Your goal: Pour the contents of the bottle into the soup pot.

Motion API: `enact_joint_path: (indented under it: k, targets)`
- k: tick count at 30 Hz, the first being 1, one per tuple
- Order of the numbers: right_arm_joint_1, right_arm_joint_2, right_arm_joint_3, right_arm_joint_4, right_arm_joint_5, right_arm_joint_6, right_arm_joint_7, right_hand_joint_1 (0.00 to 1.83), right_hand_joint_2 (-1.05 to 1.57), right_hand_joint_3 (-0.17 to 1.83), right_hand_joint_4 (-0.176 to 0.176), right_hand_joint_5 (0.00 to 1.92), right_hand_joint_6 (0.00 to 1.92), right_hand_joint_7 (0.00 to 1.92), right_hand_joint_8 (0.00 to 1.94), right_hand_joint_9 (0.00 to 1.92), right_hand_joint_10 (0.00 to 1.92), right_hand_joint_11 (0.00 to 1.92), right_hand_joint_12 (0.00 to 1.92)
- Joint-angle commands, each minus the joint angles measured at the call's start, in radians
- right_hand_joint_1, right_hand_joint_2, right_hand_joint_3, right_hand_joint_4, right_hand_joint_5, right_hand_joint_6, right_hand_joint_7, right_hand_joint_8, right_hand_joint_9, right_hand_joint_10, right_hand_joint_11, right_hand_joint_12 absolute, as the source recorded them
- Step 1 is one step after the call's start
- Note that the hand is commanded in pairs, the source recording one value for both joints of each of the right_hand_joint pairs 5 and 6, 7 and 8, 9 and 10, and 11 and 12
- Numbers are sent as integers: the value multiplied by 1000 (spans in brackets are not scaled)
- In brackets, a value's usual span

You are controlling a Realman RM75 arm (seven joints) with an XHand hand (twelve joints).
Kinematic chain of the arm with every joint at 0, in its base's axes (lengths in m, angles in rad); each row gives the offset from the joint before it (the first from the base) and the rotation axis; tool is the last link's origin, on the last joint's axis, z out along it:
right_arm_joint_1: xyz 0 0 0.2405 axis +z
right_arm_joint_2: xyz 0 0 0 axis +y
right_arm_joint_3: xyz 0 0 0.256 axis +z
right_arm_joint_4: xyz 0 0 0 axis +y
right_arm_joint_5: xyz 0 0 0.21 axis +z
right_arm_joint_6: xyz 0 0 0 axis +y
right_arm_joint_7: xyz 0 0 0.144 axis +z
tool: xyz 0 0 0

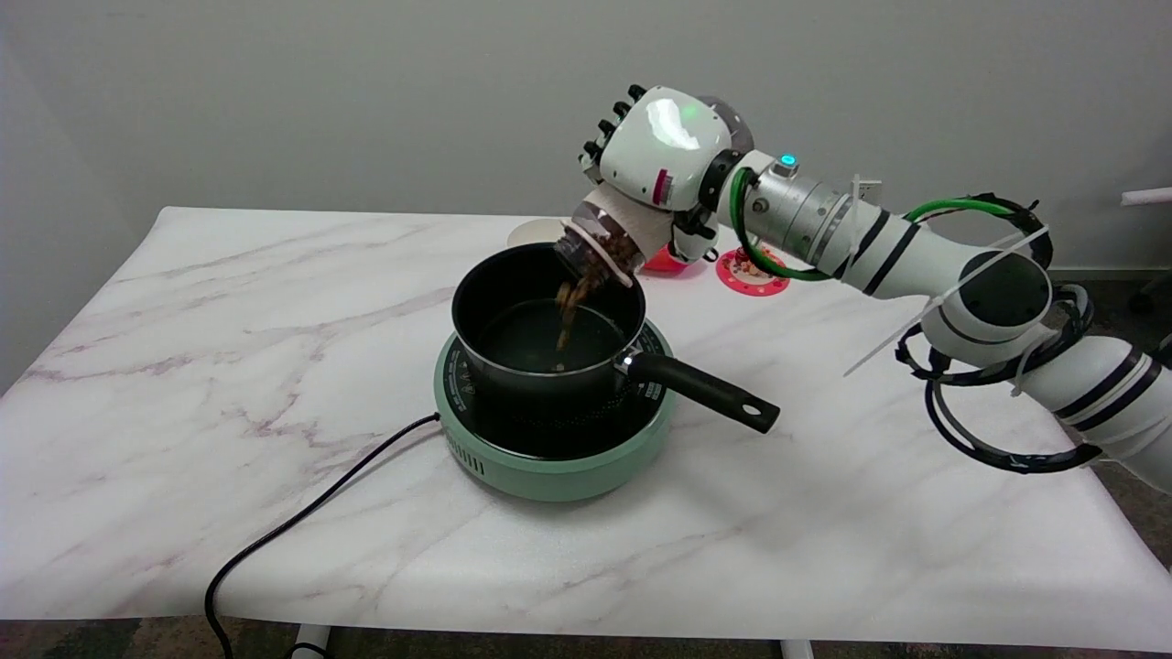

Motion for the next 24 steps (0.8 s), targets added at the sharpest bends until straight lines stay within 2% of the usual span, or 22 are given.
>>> enact_joint_path:
  k: [1,8,24]
  targets:
    - [-13,23,-75,77,-131,23,-13,1443,1280,700,0,1920,1920,1920,1920,1414,1414,1264,1264]
    - [2,31,-79,62,-123,24,4,1447,1277,689,0,1920,1920,1920,1920,1414,1414,1264,1264]
    - [62,75,-84,37,23,20,12,1453,1267,731,0,1920,1920,1920,1920,1403,1403,1264,1264]
